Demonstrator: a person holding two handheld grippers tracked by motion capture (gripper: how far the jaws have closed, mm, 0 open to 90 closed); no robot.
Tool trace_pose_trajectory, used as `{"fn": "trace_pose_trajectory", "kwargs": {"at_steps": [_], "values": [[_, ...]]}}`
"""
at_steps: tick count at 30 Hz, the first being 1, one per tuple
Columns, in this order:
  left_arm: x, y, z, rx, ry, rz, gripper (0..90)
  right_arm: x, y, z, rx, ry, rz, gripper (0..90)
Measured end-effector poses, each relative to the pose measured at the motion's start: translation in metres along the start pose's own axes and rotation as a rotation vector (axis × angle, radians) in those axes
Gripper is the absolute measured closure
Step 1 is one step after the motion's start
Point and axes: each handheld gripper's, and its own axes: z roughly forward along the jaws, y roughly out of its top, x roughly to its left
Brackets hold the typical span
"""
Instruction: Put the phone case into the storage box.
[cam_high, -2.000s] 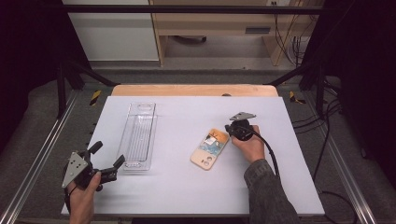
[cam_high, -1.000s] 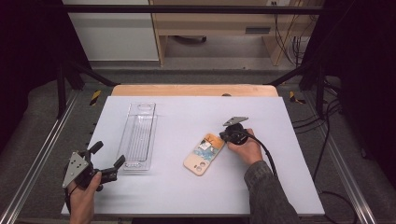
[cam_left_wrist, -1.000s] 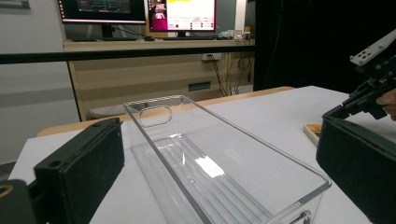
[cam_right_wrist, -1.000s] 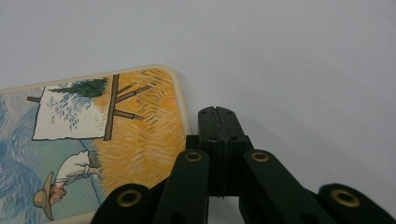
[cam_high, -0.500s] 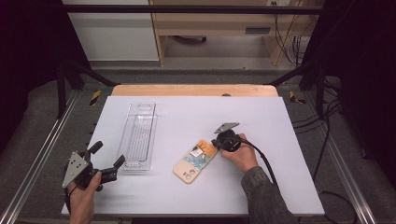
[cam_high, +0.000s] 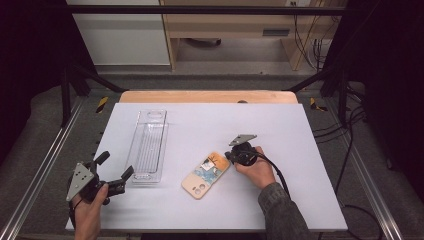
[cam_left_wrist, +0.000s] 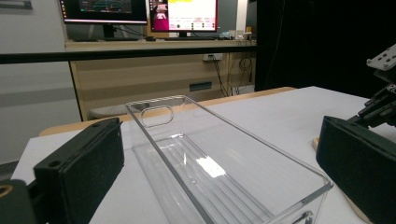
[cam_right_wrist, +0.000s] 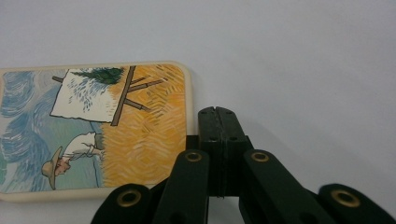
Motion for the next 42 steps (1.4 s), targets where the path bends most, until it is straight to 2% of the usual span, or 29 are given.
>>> {"fn": "trace_pose_trajectory", "kwargs": {"at_steps": [7, 11, 17, 24, 27, 29, 36, 38, 42], "values": [[-0.001, 0.000, 0.000, 0.001, -0.001, 0.002, 0.7, 0.000, 0.001, -0.002, -0.010, 0.002, -0.001, 90.0], [0.000, 0.000, -0.001, -0.003, 0.000, 0.000, 0.7, -0.001, 0.001, -0.008, -0.033, -0.021, 0.001, 90.0], [0.000, 0.000, -0.001, -0.001, 0.001, 0.001, 0.7, -0.002, 0.003, -0.029, -0.140, -0.084, 0.023, 90.0], [0.000, 0.000, -0.001, 0.000, 0.001, 0.003, 0.7, -0.003, -0.003, -0.056, -0.257, -0.122, 0.065, 90.0], [0.000, 0.000, -0.001, 0.002, 0.002, 0.003, 0.7, -0.005, -0.007, -0.067, -0.294, -0.144, 0.066, 90.0], [0.000, 0.000, -0.001, 0.004, 0.002, 0.004, 0.7, -0.008, -0.010, -0.071, -0.287, -0.157, 0.062, 90.0], [0.000, 0.000, -0.001, 0.002, 0.004, 0.000, 0.7, -0.016, -0.023, -0.087, -0.331, -0.170, 0.096, 88.8], [-0.001, 0.000, -0.001, 0.003, 0.002, 0.003, 0.7, -0.018, -0.027, -0.091, -0.331, -0.183, 0.093, 87.3], [-0.001, 0.000, -0.001, 0.004, 0.000, 0.005, 0.7, -0.023, -0.035, -0.098, -0.346, -0.194, 0.118, 82.8]]}}
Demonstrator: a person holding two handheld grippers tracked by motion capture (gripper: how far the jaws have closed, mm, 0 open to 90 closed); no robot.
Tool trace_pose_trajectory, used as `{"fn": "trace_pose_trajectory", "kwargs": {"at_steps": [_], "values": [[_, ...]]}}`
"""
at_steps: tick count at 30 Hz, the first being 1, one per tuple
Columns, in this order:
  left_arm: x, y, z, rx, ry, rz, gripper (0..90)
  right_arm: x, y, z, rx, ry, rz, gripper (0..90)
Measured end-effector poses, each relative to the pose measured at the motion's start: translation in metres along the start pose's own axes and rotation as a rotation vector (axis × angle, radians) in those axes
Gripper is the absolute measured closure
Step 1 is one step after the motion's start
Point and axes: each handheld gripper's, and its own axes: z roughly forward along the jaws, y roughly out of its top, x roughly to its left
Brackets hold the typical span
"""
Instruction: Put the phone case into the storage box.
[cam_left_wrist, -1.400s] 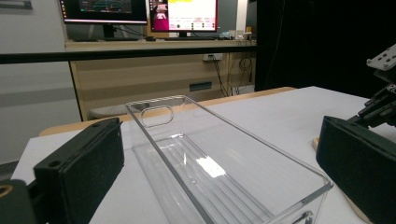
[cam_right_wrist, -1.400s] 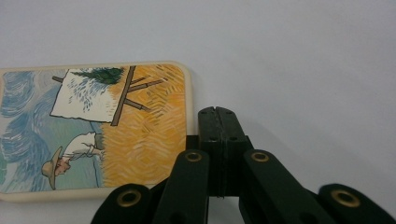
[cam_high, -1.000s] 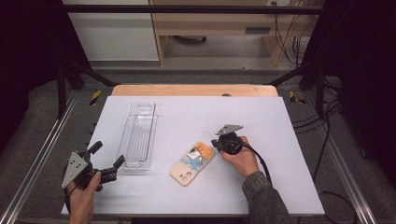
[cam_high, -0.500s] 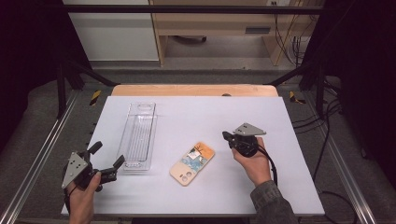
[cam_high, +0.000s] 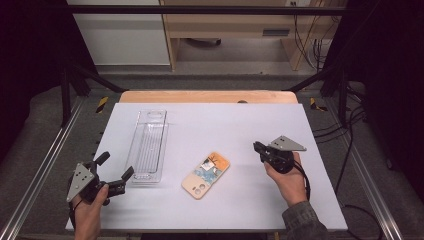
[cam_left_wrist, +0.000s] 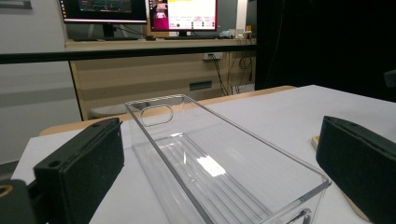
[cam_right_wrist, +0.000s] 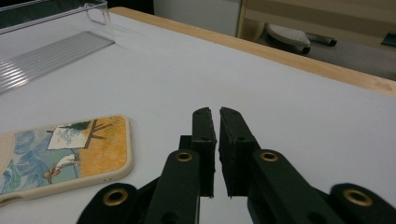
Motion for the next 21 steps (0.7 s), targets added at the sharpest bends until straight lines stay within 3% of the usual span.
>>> {"fn": "trace_pose_trajectory", "kwargs": {"at_steps": [7, 11, 15, 18, 21], "values": [[0.000, 0.000, 0.000, 0.002, 0.000, 0.000, 0.7, -0.009, -0.007, -0.015, -0.026, -0.042, 0.046, 59.0], [0.000, 0.000, 0.000, 0.002, -0.001, 0.000, 0.7, -0.014, -0.009, -0.024, -0.053, -0.039, 0.107, 35.8], [0.000, 0.000, 0.000, 0.002, 0.002, 0.000, 0.7, -0.018, -0.011, -0.030, -0.063, -0.059, 0.129, 14.7], [0.000, 0.000, -0.001, 0.002, 0.005, -0.002, 0.7, -0.020, -0.014, -0.037, -0.082, -0.083, 0.142, 6.9], [0.000, 0.000, -0.001, 0.001, 0.008, -0.001, 0.7, -0.020, -0.017, -0.043, -0.094, -0.095, 0.124, 3.3]]}}
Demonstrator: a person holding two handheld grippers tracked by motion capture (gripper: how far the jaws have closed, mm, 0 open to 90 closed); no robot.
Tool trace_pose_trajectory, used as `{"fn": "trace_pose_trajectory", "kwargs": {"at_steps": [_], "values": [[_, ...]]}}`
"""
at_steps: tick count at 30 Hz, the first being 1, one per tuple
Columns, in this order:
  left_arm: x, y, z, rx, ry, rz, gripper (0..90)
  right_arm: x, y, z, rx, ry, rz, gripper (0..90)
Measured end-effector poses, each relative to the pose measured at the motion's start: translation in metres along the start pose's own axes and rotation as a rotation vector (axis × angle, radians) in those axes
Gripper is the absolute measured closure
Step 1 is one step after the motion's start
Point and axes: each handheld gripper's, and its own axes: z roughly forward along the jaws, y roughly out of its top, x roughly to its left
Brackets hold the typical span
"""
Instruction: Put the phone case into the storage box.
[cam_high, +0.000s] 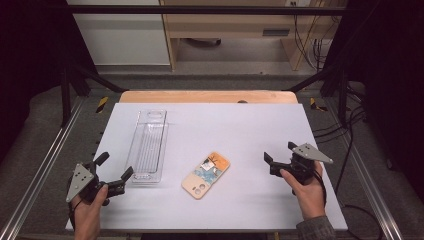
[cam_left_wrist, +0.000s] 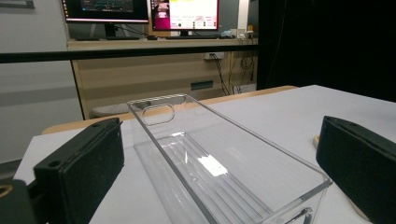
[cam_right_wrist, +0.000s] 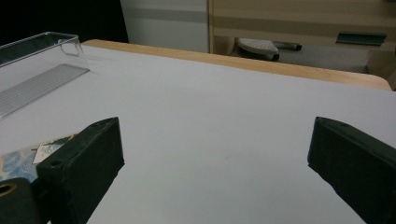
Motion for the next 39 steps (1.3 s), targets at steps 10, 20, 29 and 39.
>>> {"fn": "trace_pose_trajectory", "kwargs": {"at_steps": [10, 20, 29, 39], "values": [[-0.009, 0.003, -0.001, 0.012, 0.004, 0.022, 0.7, -0.002, -0.016, -0.017, -0.032, -0.021, -0.047, 4.2], [-0.029, 0.023, 0.005, 0.028, -0.023, 0.058, 0.7, -0.005, -0.034, -0.024, -0.137, -0.061, -0.064, 3.7], [-0.043, 0.034, 0.013, 0.069, -0.055, 0.071, 0.7, 0.002, -0.036, -0.022, -0.153, -0.008, -0.114, 3.8], [-0.055, 0.044, 0.021, 0.110, -0.079, 0.061, 0.7, 0.009, -0.040, -0.023, -0.168, 0.026, -0.124, 4.0]]}}
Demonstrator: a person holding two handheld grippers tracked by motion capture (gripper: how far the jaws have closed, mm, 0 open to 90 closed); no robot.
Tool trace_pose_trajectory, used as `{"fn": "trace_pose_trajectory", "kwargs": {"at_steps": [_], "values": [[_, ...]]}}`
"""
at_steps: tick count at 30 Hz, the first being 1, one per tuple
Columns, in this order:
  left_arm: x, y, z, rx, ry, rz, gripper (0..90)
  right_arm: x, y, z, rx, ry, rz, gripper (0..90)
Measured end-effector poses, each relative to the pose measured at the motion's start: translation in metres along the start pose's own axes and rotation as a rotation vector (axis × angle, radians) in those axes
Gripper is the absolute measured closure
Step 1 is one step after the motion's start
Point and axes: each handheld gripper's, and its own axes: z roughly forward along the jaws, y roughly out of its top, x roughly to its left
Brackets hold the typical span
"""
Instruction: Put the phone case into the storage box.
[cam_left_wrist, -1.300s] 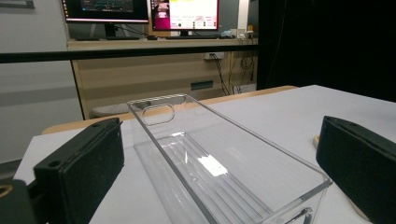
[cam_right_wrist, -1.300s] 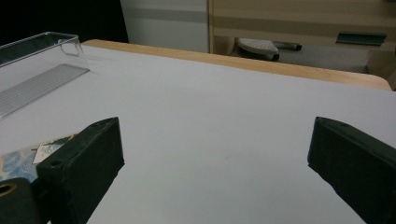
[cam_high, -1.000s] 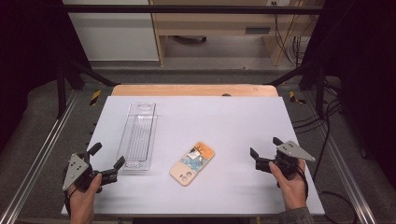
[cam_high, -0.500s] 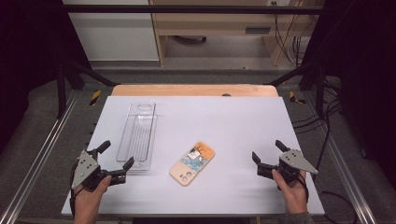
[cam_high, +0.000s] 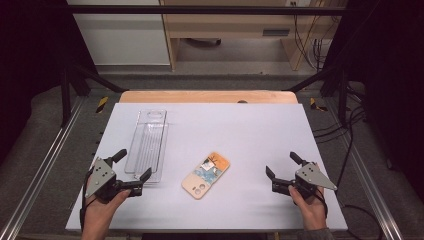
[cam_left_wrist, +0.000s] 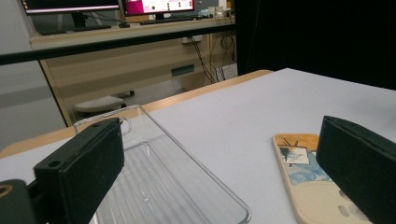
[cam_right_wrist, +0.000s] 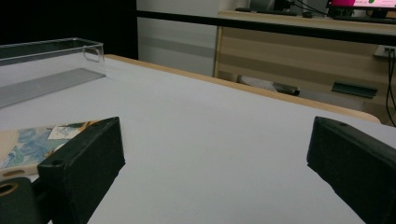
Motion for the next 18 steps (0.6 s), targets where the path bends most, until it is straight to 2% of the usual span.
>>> {"fn": "trace_pose_trajectory", "kwargs": {"at_steps": [4, 12, 18], "values": [[-0.006, 0.003, 0.004, 0.014, -0.004, -0.022, 0.8, 0.001, 0.001, 0.000, -0.016, 0.003, -0.005, 3.8], [-0.020, 0.018, 0.014, 0.050, -0.029, 0.018, 0.7, 0.003, 0.001, -0.003, -0.025, 0.019, -0.009, 3.4], [-0.030, 0.023, 0.025, 0.079, -0.041, 0.017, 0.7, 0.004, 0.001, -0.004, -0.024, 0.027, -0.007, 3.3]]}}
